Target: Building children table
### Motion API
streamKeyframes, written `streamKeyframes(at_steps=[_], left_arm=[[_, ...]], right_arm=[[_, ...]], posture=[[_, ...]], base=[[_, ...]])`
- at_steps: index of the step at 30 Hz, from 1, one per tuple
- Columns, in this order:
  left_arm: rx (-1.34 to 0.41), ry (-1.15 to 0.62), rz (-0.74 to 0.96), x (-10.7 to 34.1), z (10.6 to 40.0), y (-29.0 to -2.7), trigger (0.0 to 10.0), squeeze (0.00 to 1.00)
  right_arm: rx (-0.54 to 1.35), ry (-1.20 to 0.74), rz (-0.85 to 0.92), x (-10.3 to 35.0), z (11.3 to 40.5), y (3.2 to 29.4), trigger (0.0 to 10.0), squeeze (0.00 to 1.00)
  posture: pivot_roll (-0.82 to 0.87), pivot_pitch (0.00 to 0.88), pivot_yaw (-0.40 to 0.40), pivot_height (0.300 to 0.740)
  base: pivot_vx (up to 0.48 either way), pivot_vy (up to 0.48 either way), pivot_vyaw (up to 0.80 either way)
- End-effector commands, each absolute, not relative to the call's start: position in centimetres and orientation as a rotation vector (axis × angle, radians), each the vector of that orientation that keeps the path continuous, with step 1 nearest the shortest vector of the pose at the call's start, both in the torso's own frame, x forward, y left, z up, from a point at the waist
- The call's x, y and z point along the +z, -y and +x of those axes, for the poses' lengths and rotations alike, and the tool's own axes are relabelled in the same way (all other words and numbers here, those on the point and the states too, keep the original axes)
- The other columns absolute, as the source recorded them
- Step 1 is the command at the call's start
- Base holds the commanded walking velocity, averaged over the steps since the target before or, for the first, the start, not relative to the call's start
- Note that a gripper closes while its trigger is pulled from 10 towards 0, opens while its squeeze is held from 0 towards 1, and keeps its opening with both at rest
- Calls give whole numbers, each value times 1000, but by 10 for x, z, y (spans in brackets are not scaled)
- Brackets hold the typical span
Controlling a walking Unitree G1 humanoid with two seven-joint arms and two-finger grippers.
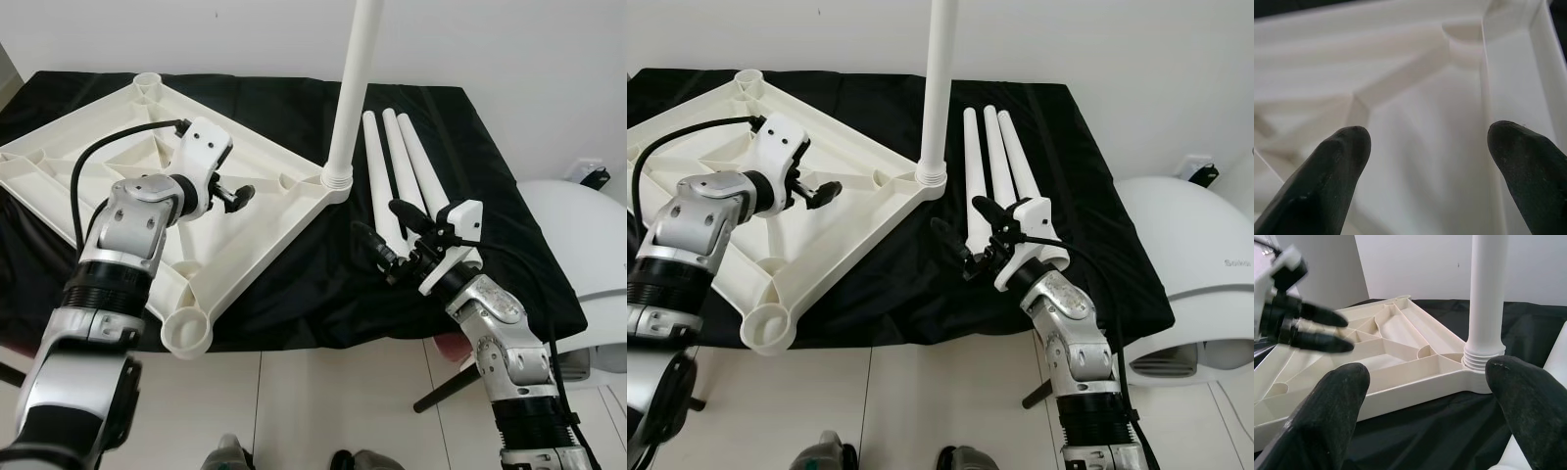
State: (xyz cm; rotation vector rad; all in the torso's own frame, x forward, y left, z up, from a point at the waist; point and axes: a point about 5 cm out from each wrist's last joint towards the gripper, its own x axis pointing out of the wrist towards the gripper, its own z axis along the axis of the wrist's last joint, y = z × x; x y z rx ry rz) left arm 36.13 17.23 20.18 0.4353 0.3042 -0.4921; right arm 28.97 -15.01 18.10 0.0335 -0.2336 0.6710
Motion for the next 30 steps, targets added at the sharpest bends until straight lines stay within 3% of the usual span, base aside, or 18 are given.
streamKeyframes(at_steps=[1, 13, 26, 27, 30], left_arm=[[-528, -353, 459, 193, 355, -173, 10000, 0], [-733, -447, 480, 165, 322, -171, 10000, 0], [-636, -597, 488, 134, 323, -176, 10000, 0], [-616, -611, 470, 131, 325, -176, 0, 0], [-580, -615, 435, 130, 330, -173, 0, 0]], right_arm=[[679, 225, 36, 181, 291, 150, 10000, 0], [700, 228, 29, 184, 297, 148, 10000, 0], [701, 232, 24, 185, 297, 149, 10000, 0], [700, 233, 22, 185, 296, 149, 10000, 0], [696, 231, 20, 185, 295, 150, 10000, 0]], posture=[[3, 60, -7, 740], [15, 56, -27, 740], [4, 52, -26, 740], [-6, 52, -23, 740], [-10, 49, -18, 740]], base=[[0, 0, 0], [0, 0, 0], [0, 0, 0], [0, 0, 0], [0, 0, 0]])
